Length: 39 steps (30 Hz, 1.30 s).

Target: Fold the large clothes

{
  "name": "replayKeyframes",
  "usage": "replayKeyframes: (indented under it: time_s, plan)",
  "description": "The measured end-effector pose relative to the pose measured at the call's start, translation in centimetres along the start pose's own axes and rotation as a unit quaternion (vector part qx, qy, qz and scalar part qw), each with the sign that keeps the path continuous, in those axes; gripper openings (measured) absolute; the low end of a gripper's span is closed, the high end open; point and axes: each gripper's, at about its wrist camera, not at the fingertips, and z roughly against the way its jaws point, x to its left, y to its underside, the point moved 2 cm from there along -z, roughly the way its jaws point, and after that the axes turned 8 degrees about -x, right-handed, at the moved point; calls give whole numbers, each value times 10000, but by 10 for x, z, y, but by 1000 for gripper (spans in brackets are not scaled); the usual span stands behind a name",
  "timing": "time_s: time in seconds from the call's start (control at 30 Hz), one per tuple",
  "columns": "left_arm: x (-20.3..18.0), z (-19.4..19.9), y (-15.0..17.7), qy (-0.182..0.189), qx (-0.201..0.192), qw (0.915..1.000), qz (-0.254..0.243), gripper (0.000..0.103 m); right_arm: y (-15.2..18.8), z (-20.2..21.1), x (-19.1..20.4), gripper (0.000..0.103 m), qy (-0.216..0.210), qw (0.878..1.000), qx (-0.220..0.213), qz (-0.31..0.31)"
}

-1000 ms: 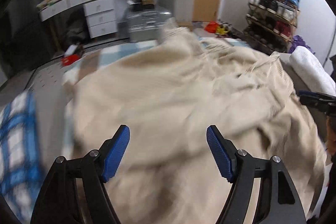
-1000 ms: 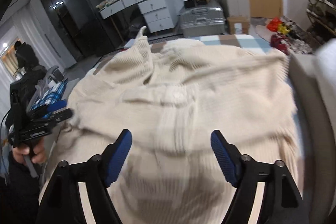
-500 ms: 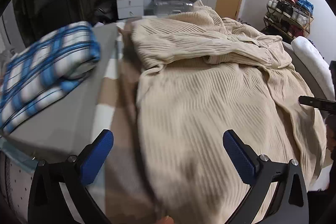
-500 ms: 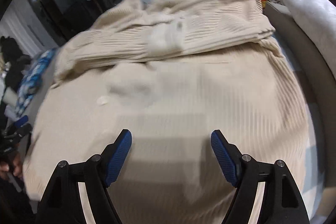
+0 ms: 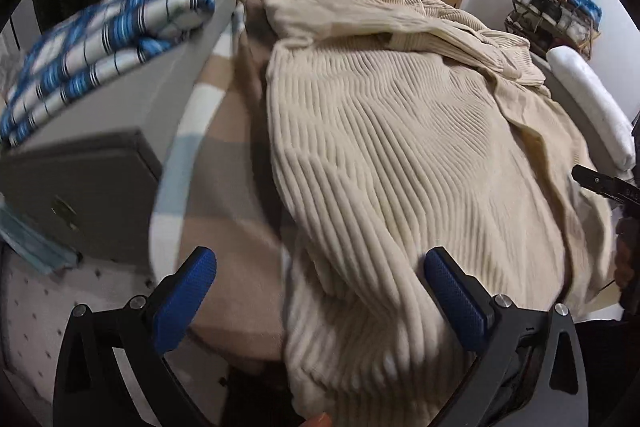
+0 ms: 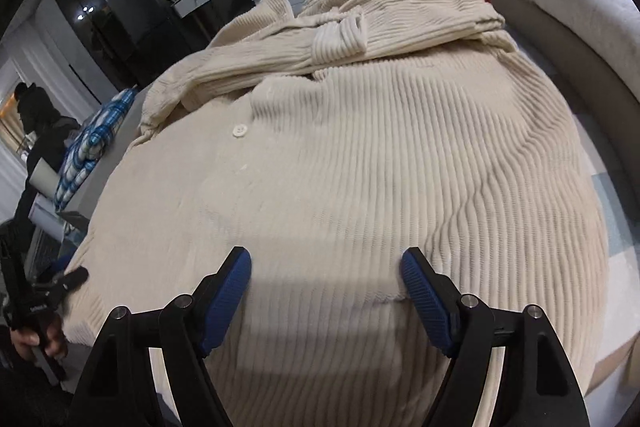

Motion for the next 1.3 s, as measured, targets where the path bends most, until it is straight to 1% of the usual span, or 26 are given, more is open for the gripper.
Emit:
replayKeyframes:
  time_s: [0.07, 0.1, 0.2, 0.3, 0.4, 0.47, 0.53, 0.7, 0.77, 0.8, 0.83, 0.87, 0.93, 0.97, 1.0, 1.03, 1.07, 1.1, 1.13, 1.17, 1.2, 1.27, 1.3]
  plan:
    - [0, 2, 2, -9, 5, 10000, 13, 102, -1, 13, -8, 78, 106, 9998, -121, -82]
    - [2, 4, 3, -8, -9, 10000, 55, 102, -3, 22, -18, 78, 237, 9993, -226, -173]
    - [13, 10, 7, 139, -3, 9991, 411, 101, -3, 48, -45, 78, 563, 9964, -468, -426]
    - [21, 18, 10, 140, -88, 9973, 715, 101, -1, 67, -72, 78, 825, 9921, -628, -711]
    - [27, 23, 8, 259, -237, 9942, 1013, 101, -1, 80, -92, 78, 943, 9880, -738, -977]
    - [28, 25, 6, 390, -258, 9927, 1112, 101, -1, 88, -100, 78, 1052, 9853, -805, -1080]
    - [29, 28, 7, 378, -279, 9930, 1086, 101, 0, 96, -106, 78, 1140, 9834, -865, -1119]
    - [43, 44, 23, -90, -299, 9938, 1064, 101, 2, 103, -112, 78, 1177, 9817, -949, -1155]
    - [43, 47, 29, -89, -270, 9947, 987, 101, 2, 101, -112, 78, 1116, 9821, -951, -1187]
    - [42, 47, 27, -68, -212, 9959, 880, 101, 2, 100, -111, 78, 1079, 9827, -945, -1175]
    - [38, 46, 26, -162, -176, 9971, 723, 101, 2, 99, -110, 78, 1053, 9836, -936, -1128]
    - [35, 45, 25, -162, -157, 9978, 622, 101, 2, 99, -108, 78, 1057, 9841, -920, -1088]
    - [28, 40, 31, -80, 63, 9993, 355, 100, 3, 98, -105, 78, 1046, 9852, -885, -1026]
    - [25, 36, 35, -98, 182, 9994, 261, 92, 4, 98, -105, 78, 1049, 9854, -865, -1021]
    - [23, 33, 40, -52, 289, 9993, 225, 86, 5, 98, -105, 78, 1067, 9855, -834, -1022]
    - [22, 30, 43, -12, 362, 9991, 233, 74, 5, 97, -106, 78, 1089, 9853, -824, -1029]
    - [21, 29, 44, 10, 370, 9990, 251, 60, 5, 98, -107, 78, 1118, 9847, -820, -1052]
    - [20, 29, 45, 92, 310, 9990, 296, 53, 5, 98, -107, 78, 1121, 9845, -821, -1068]
    - [19, 32, 43, 135, 244, 9991, 324, 41, 5, 98, -106, 78, 1115, 9845, -822, -1074]
    - [17, 34, 42, 220, 170, 9990, 343, 37, 5, 99, -105, 78, 1120, 9846, -826, -1059]
    - [14, 34, 40, 314, 156, 9989, 299, 37, 4, 100, -104, 78, 1121, 9848, -841, -1031]
    - [9, 30, 40, 335, 243, 9990, 170, 37, 3, 101, -101, 78, 1099, 9854, -864, -973]
    - [8, 26, 43, 344, 358, 9986, 162, 37, 3, 103, -100, 78, 1101, 9854, -879, -953]
